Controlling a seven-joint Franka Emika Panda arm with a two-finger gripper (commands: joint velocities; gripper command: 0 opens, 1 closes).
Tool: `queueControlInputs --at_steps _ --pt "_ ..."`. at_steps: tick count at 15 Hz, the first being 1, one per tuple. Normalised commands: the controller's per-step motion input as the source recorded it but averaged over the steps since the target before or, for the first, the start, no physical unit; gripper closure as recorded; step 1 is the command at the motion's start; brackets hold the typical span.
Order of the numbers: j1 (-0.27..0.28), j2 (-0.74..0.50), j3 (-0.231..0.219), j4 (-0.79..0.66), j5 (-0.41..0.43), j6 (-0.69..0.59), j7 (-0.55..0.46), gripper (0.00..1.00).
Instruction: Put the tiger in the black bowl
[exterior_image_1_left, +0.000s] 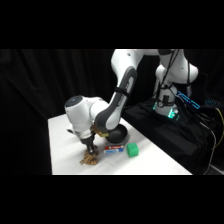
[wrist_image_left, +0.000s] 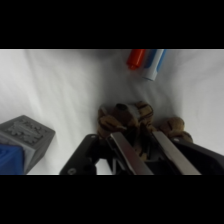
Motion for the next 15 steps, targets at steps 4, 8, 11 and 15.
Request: queueControlInputs --at_steps 4,8,11,15 --pt "-0.043 -0.07 0.057 0.06 0.102 -0.13 -0.02 0.95" --pt "0.065 -0.52 0.0 -0.29 -0.02 -0.15 0.02 0.95" --pt "0.096 -0.82 -0.018 -0.53 -0.112 -0.2 0.05 0.95" --pt "0.048 -0.76 -0.005 -0.51 -0.16 -0.23 0.07 0.95"
